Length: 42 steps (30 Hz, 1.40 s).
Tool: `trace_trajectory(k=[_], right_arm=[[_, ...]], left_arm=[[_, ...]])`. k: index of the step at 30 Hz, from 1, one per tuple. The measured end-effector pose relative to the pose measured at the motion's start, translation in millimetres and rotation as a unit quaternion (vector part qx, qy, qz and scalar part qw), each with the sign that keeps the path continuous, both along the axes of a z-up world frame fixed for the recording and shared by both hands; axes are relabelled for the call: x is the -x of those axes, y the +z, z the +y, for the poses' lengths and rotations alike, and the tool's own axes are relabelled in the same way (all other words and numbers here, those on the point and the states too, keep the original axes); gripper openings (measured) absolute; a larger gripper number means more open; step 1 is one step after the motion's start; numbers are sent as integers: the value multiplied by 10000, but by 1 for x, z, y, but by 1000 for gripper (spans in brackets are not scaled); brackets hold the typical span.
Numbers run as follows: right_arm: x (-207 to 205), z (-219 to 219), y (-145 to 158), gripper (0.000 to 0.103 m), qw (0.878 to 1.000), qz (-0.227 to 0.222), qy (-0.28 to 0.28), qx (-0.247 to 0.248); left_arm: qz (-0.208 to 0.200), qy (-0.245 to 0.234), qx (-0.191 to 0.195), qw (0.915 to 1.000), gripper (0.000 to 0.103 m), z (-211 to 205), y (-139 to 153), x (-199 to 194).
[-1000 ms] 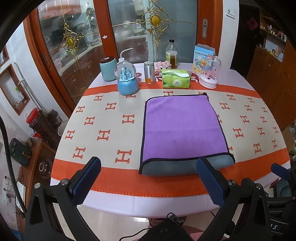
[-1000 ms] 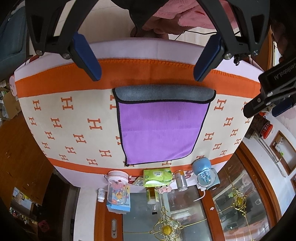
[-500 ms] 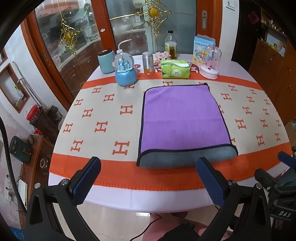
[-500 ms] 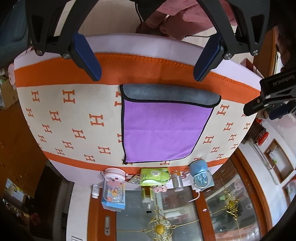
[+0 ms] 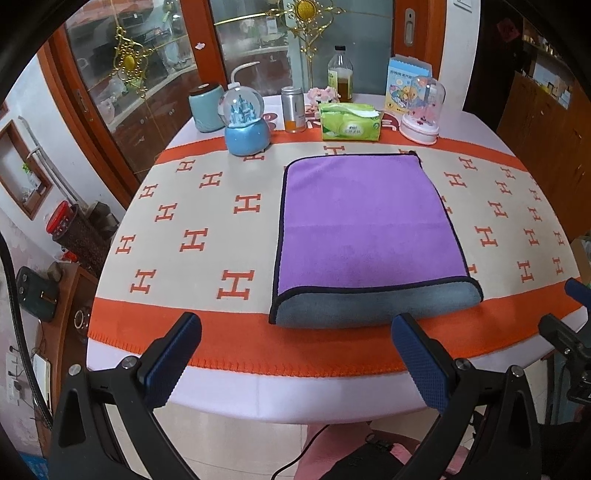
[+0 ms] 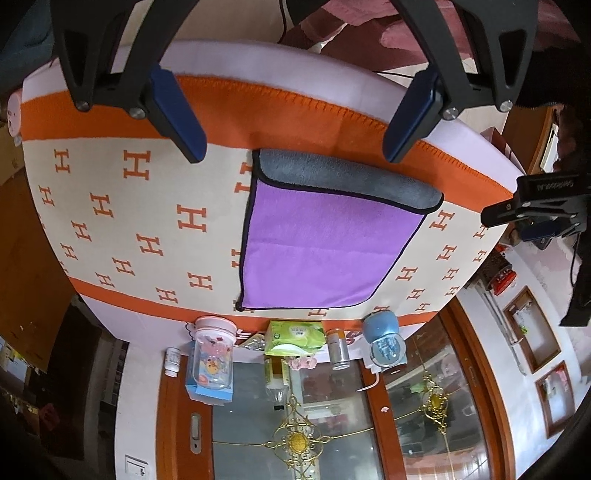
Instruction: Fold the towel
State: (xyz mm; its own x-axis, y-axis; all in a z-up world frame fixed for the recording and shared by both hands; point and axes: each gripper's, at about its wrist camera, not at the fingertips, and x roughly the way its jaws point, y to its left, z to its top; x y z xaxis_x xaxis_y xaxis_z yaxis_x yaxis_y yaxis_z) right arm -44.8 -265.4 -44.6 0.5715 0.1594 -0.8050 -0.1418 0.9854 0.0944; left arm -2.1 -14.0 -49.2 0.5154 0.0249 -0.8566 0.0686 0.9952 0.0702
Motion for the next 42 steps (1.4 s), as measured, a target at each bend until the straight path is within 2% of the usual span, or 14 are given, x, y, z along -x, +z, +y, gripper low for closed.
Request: trace_trajectory(k=[7,13,22,26,36,42], right_arm=[[-17,-6,-21,90,9994,-148,312,-79],[-36,-9,-44,85,9988,-103,451,-131],[-63,-12,-88,74,9981,447,420,-20],[-70,-11,-104,71,9966,705,416,73],[-81,-2,-126,62,9930,1040,545,138],[-84,5,-128,53,9922,1061,642,160]], left_arm=[[240,-264,16,9994,102,6,-26,-31],[509,-507,-66,9974,102,11,-55,-59],[1221,-655,-101,9903,102,17,-109,-93],[1491,-635,-166,9866,102,18,-128,-102],[1863,-625,-22,9805,101,21,-153,-113],[1943,-672,65,9786,94,22,-159,-116]])
